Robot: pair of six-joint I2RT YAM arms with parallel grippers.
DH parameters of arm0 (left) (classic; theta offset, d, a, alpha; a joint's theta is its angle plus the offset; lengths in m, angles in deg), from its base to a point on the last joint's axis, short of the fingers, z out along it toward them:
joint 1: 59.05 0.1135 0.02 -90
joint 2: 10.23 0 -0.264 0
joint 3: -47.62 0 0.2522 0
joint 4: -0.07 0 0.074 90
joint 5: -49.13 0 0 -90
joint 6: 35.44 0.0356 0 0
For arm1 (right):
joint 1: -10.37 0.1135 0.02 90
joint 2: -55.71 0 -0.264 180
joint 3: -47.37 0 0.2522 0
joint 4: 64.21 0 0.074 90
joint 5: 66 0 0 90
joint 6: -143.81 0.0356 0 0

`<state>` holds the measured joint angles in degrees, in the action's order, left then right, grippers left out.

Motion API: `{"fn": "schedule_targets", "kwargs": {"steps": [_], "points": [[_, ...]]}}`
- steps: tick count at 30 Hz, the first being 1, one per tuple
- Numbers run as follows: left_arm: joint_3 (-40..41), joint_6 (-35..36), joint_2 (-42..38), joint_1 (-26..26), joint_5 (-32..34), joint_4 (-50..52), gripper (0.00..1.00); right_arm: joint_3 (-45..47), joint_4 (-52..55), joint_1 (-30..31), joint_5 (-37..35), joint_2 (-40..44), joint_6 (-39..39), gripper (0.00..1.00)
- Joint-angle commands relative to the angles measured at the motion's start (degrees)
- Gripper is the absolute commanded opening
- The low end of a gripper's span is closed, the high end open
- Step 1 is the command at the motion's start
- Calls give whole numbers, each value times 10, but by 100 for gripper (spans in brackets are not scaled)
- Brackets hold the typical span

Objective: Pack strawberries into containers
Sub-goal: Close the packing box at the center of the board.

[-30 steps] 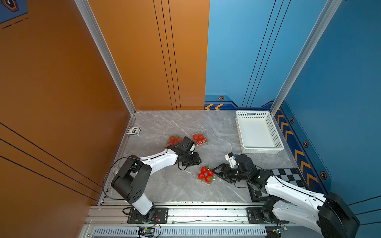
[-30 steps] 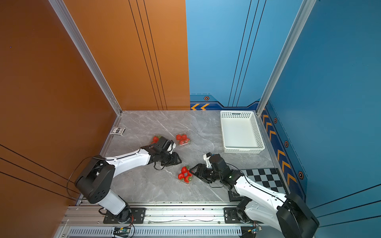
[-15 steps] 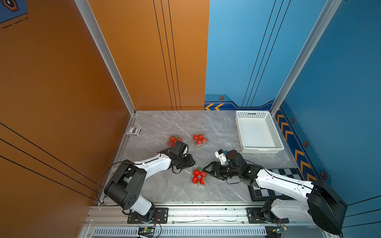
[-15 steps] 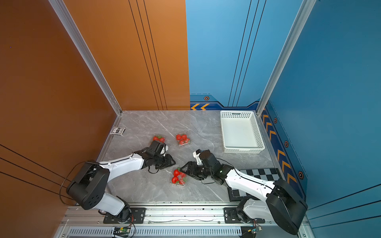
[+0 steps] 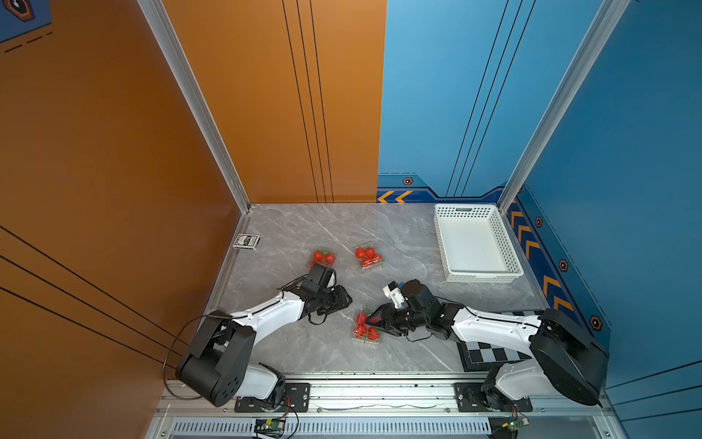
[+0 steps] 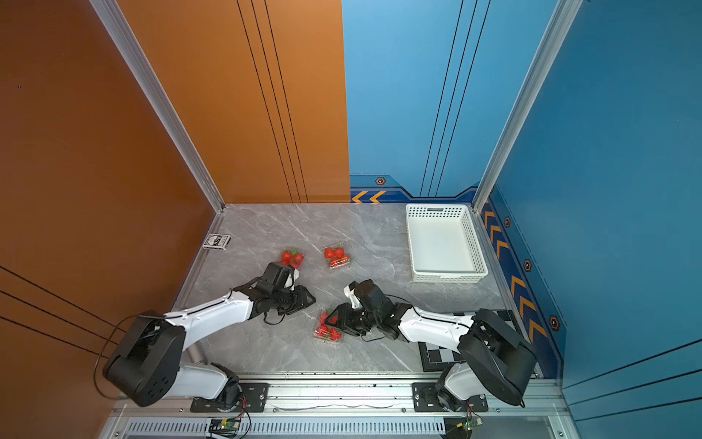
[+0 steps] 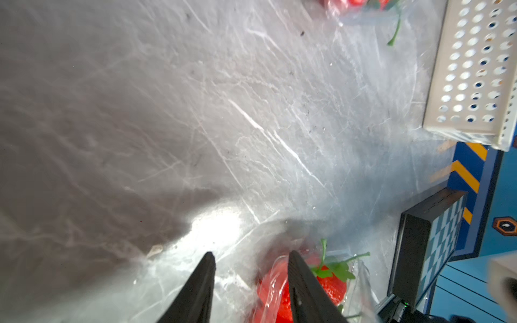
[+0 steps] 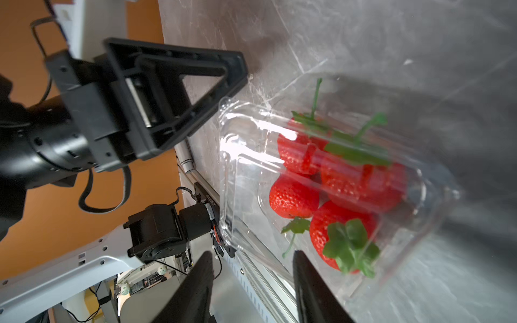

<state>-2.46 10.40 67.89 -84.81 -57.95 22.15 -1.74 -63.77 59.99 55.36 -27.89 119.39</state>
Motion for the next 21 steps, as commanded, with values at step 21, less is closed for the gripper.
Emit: {"fn": "schedule_targets", "kwargs": {"steps": [21], "points": [[133,-116,-87,-95,12,-113,60,-39,4,13,-4,-68,-10,35]]}}
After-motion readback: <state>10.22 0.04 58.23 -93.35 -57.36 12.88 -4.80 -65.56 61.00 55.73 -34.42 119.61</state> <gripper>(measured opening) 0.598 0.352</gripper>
